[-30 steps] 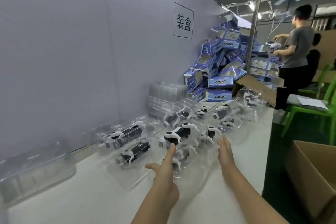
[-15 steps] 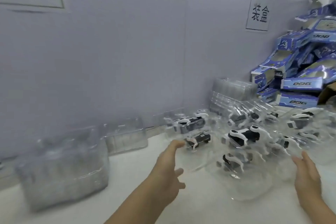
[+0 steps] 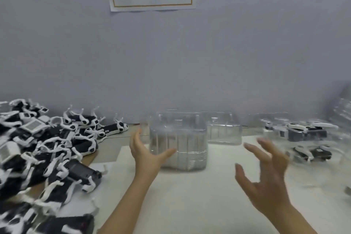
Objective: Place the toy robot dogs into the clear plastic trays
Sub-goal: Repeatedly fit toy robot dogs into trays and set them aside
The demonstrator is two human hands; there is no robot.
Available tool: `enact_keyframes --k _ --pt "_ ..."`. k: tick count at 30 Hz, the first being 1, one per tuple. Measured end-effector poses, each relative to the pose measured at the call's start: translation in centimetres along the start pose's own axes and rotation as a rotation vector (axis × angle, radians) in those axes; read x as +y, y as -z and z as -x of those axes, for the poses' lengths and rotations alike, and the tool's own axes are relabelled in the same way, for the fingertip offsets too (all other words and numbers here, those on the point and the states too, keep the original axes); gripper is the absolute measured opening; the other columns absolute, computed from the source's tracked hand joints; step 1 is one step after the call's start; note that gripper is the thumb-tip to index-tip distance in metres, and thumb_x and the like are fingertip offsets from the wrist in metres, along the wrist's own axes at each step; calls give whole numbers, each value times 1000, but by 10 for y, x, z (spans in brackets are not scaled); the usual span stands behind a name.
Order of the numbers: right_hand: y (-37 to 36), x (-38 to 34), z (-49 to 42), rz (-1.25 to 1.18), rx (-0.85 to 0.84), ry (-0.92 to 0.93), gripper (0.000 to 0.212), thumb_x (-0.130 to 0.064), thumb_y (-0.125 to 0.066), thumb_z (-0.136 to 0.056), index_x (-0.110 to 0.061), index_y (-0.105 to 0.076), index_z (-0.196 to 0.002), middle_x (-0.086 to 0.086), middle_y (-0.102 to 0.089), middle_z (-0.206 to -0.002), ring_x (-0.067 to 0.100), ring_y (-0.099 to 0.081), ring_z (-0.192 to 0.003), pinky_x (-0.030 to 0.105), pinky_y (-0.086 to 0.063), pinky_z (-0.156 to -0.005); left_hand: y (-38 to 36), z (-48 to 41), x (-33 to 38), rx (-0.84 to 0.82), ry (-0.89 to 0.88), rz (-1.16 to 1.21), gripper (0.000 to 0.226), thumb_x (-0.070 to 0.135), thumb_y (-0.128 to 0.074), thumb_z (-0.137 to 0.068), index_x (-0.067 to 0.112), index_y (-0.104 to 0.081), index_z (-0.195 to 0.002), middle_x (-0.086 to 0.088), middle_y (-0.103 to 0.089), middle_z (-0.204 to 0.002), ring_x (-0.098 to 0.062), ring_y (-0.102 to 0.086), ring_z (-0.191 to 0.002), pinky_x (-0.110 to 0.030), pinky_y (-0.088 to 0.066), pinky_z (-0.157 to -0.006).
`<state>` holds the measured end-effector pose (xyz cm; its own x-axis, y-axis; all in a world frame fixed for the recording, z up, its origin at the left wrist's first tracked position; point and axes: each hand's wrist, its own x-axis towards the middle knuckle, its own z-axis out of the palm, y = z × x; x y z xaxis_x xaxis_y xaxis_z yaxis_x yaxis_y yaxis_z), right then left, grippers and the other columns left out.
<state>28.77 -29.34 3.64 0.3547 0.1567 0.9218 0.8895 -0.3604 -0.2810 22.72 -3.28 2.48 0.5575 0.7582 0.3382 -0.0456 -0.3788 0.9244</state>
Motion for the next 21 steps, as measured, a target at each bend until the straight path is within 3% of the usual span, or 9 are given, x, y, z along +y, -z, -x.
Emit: enact_keyframes --k 3,5,7,9,12,15,19,21 --pt "-67 -22 -29 60 -340 -80 52 -36 -66 -87 -19 -53 -134 8 -42 -144 31 -43 -128 48 -34 -107 -1 -1 -33 -207 87 72 134 42 -93 -46 35 -10 -152 16 -16 -153 -1 -17 -140 -25 -21 -110" --pt "-94 -27 -44 163 -526 -159 61 -42 -63 -91 -21 -43 -145 7 -31 -155 29 -32 -141 49 -18 -115 -1 1 -53 -297 121 156 127 39 -93 -51 41 -12 -148 21 -25 -151 6 -28 -136 -16 -30 -106" --pt "-118 -26 -49 270 -661 -155 62 -52 -46 -97 -30 -27 -151 -3 -23 -159 17 -21 -145 44 -3 -118 -3 -2 -65 -312 111 188 116 38 -90 -54 44 -15 -143 29 -32 -142 25 -34 -123 -1 -36 -90" --pt "-132 -22 -47 315 -672 -147 57 -53 -39 -99 -33 -29 -150 -8 -38 -150 13 -29 -140 43 -7 -117 -5 -6 -69 -287 103 193 115 43 -89 -55 42 -16 -145 32 -33 -138 34 -31 -115 6 -34 -83" --pt "-137 -23 -48 282 -617 -199 45 -48 -43 -99 -32 -47 -140 -8 -55 -130 16 -42 -129 40 -17 -111 -8 -6 -71 -260 96 209 114 50 -83 -59 37 -16 -150 36 -33 -136 31 -31 -118 7 -32 -83" --pt "-143 -23 -48 275 -577 -230 38 -50 -43 -98 -35 -53 -132 -9 -55 -123 15 -42 -124 37 -15 -107 -9 -8 -71 -234 102 215 106 49 -77 -66 36 -16 -152 27 -36 -144 11 -35 -131 -6 -30 -96" --pt "-146 -19 -45 250 -548 -234 36 -50 -44 -98 -36 -55 -129 -10 -54 -118 14 -41 -121 34 -12 -103 -10 -12 -72 -247 84 203 99 52 -73 -69 42 -17 -150 21 -39 -146 23 -37 -119 -8 -32 -96" --pt "-147 -18 -45 258 -547 -224 36 -51 -43 -98 -37 -54 -129 -11 -52 -117 13 -40 -121 33 -11 -103 -10 -12 -75 -235 96 218 100 52 -74 -68 41 -19 -151 19 -40 -147 11 -40 -127 -18 -34 -104"
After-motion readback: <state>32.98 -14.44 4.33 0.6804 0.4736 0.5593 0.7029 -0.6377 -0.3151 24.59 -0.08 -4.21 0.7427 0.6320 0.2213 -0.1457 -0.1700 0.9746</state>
